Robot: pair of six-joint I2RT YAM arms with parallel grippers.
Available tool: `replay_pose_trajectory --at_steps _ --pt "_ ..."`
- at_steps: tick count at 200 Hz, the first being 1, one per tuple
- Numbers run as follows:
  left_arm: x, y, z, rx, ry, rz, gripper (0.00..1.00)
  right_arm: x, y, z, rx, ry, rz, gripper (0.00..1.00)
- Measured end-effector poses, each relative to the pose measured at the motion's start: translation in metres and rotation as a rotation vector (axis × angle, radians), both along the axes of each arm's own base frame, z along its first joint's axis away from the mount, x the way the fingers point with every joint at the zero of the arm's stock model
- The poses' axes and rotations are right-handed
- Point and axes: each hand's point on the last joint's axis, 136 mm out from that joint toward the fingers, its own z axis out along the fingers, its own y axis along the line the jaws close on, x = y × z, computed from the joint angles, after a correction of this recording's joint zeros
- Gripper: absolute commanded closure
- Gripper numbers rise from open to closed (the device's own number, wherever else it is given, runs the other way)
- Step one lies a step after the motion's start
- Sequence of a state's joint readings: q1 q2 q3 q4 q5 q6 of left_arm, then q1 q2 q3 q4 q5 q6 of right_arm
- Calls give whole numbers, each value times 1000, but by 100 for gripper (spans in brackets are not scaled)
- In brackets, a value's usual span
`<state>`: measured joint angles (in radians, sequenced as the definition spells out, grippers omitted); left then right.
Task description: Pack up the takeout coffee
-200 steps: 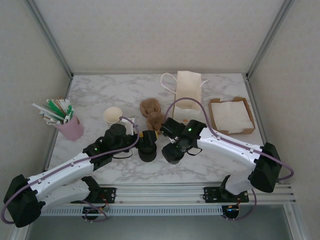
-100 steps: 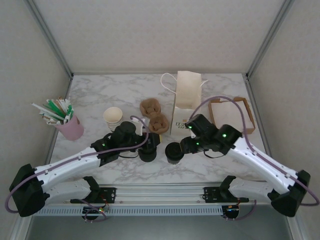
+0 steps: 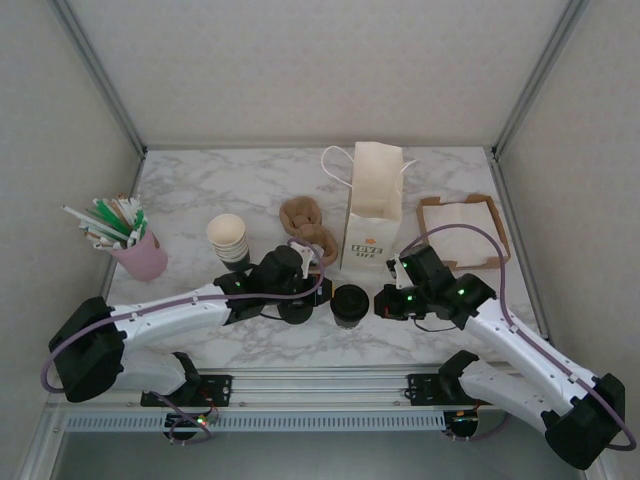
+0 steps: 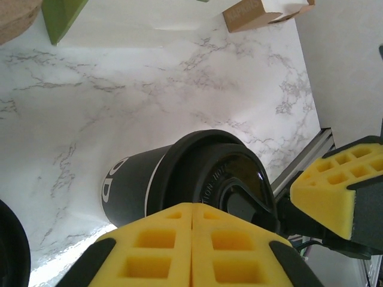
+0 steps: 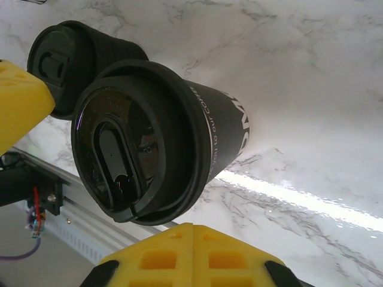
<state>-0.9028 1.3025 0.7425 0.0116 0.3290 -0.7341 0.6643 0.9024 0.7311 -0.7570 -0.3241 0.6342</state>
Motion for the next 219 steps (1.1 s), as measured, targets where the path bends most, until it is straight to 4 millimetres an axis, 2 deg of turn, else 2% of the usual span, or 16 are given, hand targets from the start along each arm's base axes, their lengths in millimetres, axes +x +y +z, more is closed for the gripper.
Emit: replay_pose_trajectory --at_steps 73,140,219 --pt "2 0 -8 8 14 8 92 9 13 -5 63 22 1 100" --pt "2 4 -18 22 40 22 91 17 15 -11 65 37 -10 100" --pt "4 4 -19 -7 39 38 91 23 17 -13 68 50 -1 100"
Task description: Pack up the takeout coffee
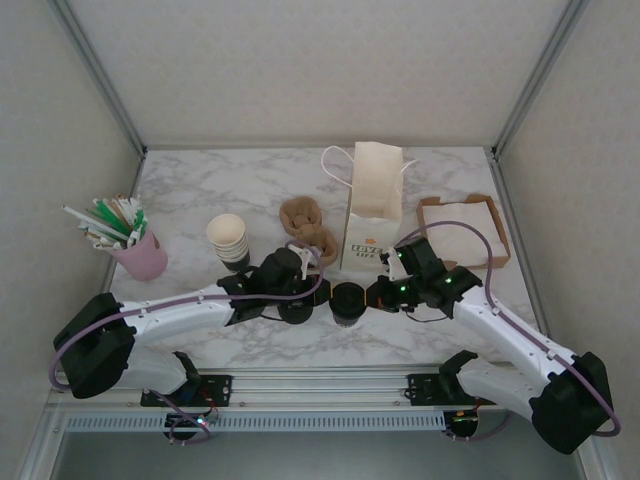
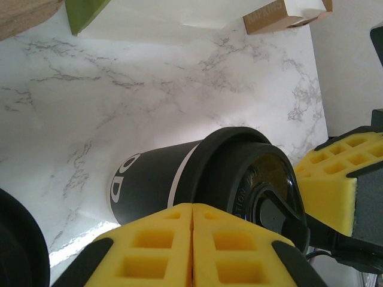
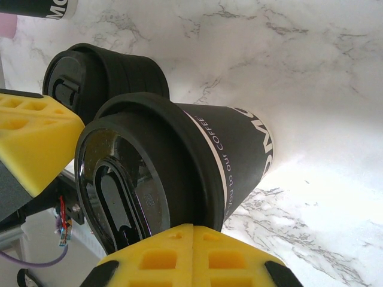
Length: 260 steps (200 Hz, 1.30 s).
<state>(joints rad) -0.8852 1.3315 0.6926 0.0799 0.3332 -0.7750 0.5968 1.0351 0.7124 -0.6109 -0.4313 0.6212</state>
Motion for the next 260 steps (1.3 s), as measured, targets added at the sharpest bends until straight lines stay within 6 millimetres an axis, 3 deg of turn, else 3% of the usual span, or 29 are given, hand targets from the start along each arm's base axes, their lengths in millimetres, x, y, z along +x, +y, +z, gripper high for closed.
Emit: replay_pose_trajectory --at_steps 67,144,207,260 --pt "-1 3 0 -18 17 21 89 16 3 1 -38 -17 5 100" --pt "-15 7 6 -33 44 13 77 25 -2 5 -82 -55 -2 100" --pt "-9 17 7 -25 55 42 77 16 -5 20 -39 -86 -7 100" --pt "3 16 10 -41 70 41 79 1 -3 5 5 -14 -12 100"
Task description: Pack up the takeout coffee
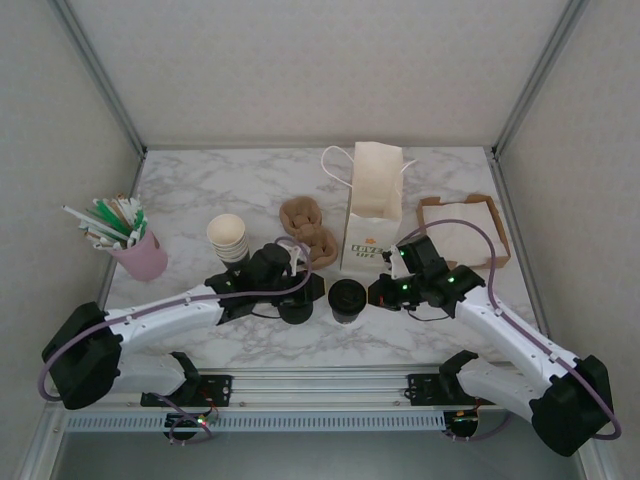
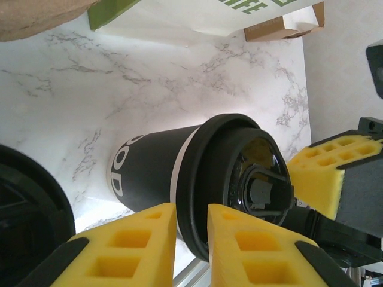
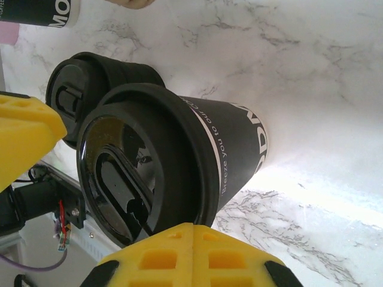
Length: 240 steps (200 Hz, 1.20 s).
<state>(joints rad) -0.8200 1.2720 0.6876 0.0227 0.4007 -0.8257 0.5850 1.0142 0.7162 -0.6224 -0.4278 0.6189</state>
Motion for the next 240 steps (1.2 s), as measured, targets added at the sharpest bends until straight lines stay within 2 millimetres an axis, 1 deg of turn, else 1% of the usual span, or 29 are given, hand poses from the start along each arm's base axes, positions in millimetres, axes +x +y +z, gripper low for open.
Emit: replay_pose_trajectory --at_steps 17,46,89,119,172,240 --pt "1 -4 -3 4 7 -13 80 -1 2 1 13 5 2 100" --pt "-1 -7 -15 20 34 -30 81 1 5 3 29 -1 0 100" --pt "1 -9 -13 6 25 -34 82 4 7 0 27 7 -2 100" --pt "-2 -9 -17 2 28 -39 83 6 8 -3 24 10 -3 100" --pt "-3 -10 -17 -10 34 -35 83 7 8 -4 23 7 -4 100" --pt "-13 -11 -17 -12 42 -44 80 13 7 -3 -17 9 0 100"
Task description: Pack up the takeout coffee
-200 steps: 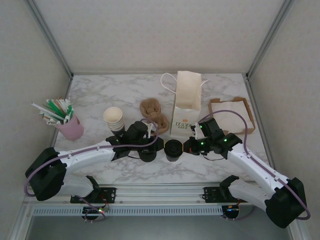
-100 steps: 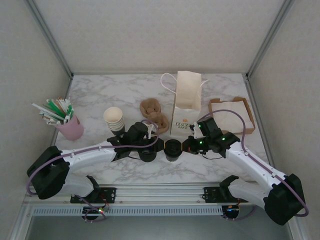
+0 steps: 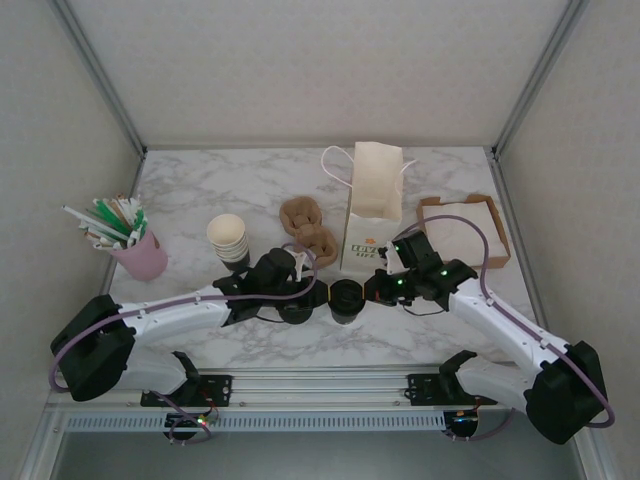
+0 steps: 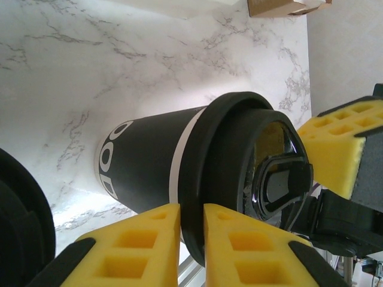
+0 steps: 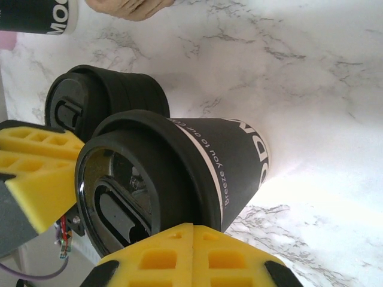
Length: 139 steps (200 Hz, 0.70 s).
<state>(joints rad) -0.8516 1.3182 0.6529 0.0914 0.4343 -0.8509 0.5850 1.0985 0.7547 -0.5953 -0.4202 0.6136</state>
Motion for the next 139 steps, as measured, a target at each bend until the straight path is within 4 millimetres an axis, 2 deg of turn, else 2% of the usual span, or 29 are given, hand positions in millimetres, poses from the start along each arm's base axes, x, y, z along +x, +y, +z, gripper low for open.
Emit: replay_pose_trajectory --at_steps 48,77,111,139 --pt "-8 1 0 14 17 1 72 7 -2 1 -41 -14 2 100" --pt "-10 6 10 8 0 11 69 7 -6 4 -64 -23 -7 100" --pt "-4 16 20 0 -17 41 69 3 -14 11 -77 -46 -14 100" --pt "5 24 19 12 -18 68 70 -2 -14 15 -46 -55 -11 100"
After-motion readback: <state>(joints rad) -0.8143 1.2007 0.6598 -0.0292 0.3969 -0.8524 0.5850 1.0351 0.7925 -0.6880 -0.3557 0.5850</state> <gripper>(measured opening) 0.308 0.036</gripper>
